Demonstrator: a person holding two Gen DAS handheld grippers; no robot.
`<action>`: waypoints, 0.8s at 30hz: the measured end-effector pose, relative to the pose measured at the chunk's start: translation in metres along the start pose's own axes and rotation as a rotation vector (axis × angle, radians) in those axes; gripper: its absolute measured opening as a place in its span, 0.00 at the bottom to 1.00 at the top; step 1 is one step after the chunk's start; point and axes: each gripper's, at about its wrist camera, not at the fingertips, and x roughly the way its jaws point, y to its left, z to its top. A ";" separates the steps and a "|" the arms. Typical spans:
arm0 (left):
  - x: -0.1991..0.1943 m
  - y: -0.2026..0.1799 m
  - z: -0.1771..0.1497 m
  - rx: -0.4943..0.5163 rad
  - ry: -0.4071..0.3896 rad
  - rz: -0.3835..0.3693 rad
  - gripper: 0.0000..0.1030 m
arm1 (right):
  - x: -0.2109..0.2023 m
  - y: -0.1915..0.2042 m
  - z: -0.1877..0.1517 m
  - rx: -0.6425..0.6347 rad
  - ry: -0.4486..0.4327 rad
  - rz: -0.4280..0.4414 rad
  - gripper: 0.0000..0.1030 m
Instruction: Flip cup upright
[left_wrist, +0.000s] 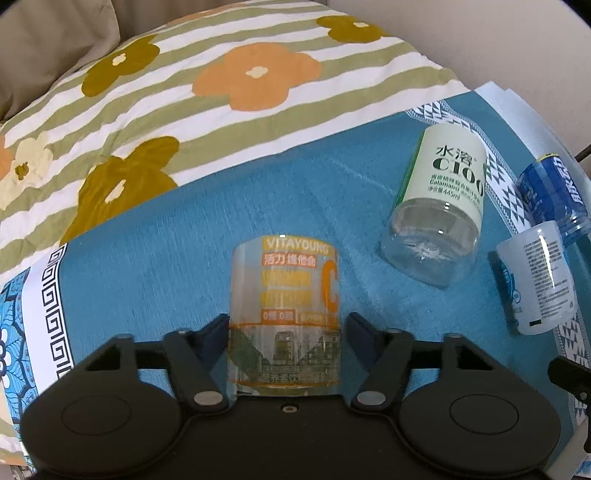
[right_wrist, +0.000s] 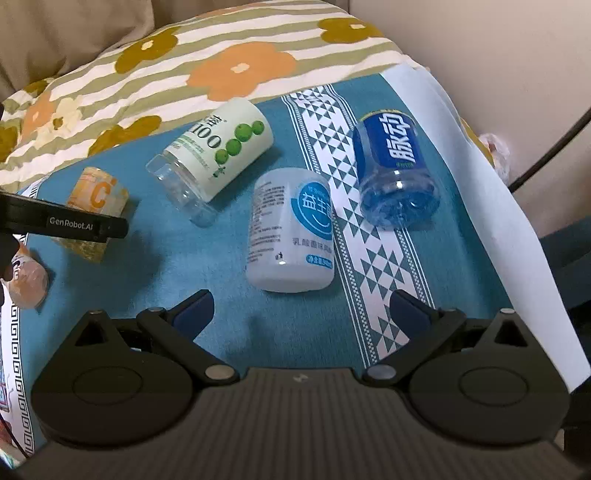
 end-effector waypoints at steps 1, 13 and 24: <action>0.001 0.000 0.000 -0.002 0.002 0.000 0.62 | 0.001 0.000 0.001 0.004 0.003 0.002 1.00; -0.020 -0.004 -0.006 -0.010 -0.037 0.021 0.62 | -0.005 0.002 0.001 -0.014 0.002 0.021 1.00; -0.079 -0.033 -0.038 -0.126 -0.118 0.051 0.62 | -0.041 -0.006 -0.002 -0.101 -0.061 0.089 1.00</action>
